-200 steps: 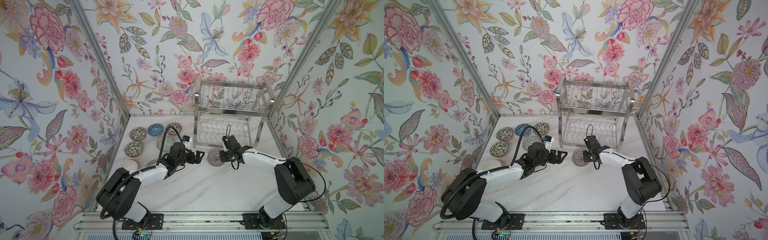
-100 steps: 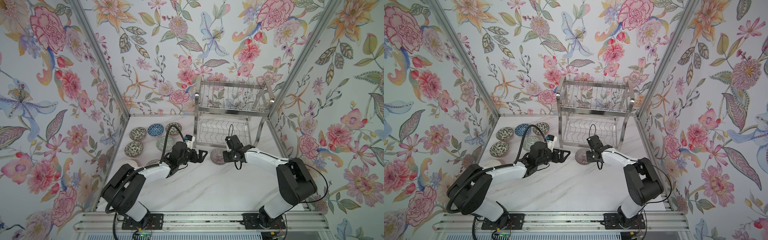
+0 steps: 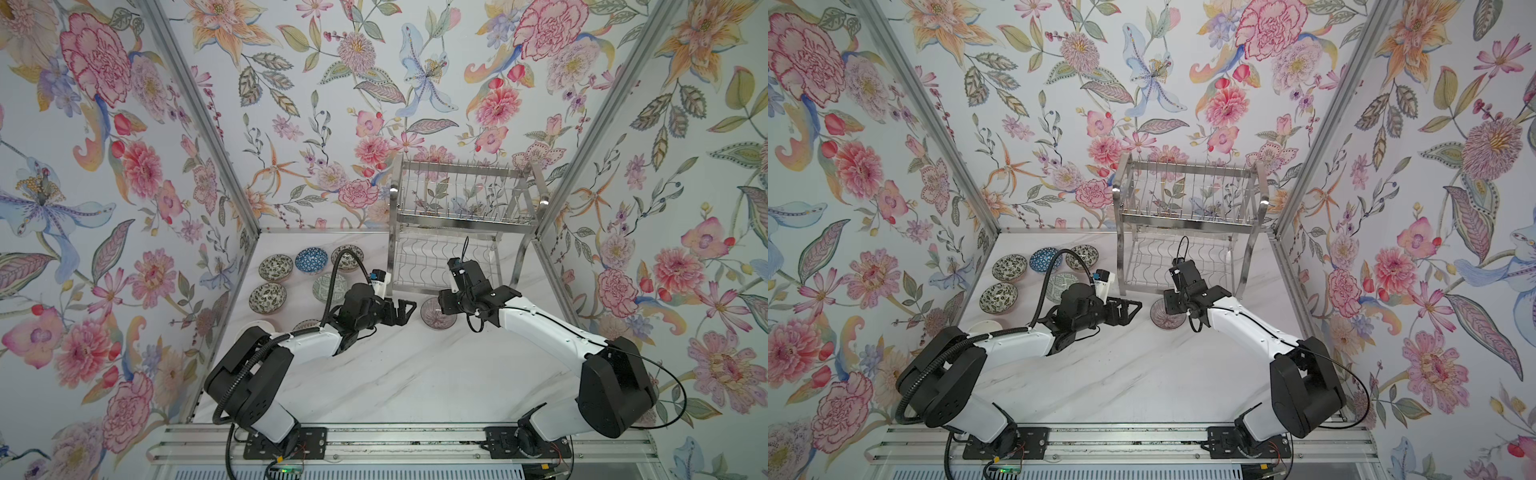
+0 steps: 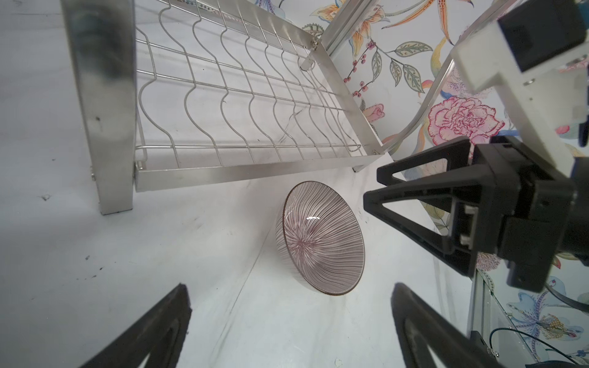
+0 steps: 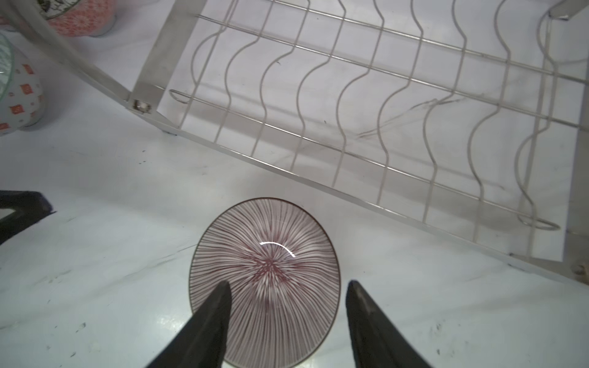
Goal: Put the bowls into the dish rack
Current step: 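Carry the bowl to the rack with the right gripper while the left gripper follows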
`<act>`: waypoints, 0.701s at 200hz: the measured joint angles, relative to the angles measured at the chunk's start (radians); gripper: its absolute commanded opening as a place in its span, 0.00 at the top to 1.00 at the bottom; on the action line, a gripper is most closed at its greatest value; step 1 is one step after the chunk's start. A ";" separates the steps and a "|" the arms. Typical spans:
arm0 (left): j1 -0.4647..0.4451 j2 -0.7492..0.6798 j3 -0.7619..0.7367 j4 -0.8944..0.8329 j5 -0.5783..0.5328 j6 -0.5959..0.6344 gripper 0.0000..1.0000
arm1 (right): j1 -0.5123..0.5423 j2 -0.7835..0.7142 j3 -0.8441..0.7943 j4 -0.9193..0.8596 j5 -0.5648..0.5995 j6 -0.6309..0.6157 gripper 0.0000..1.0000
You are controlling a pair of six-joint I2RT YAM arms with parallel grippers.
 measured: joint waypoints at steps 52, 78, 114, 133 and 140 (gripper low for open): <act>0.011 -0.062 -0.062 0.015 0.008 -0.001 0.01 | 0.116 0.135 0.039 0.016 -0.002 0.018 0.36; 0.024 -0.082 -0.105 0.034 0.010 -0.014 0.01 | 0.138 0.186 0.039 0.019 -0.007 0.026 0.39; 0.027 -0.085 -0.127 0.044 0.013 -0.023 0.00 | 0.143 0.225 0.039 0.022 -0.003 0.032 0.46; 0.027 -0.085 -0.129 0.050 0.013 -0.023 0.01 | 0.143 0.235 0.040 0.027 0.002 0.034 0.50; 0.027 -0.085 -0.129 0.050 0.013 -0.023 0.01 | 0.143 0.239 0.040 0.027 0.002 0.035 0.52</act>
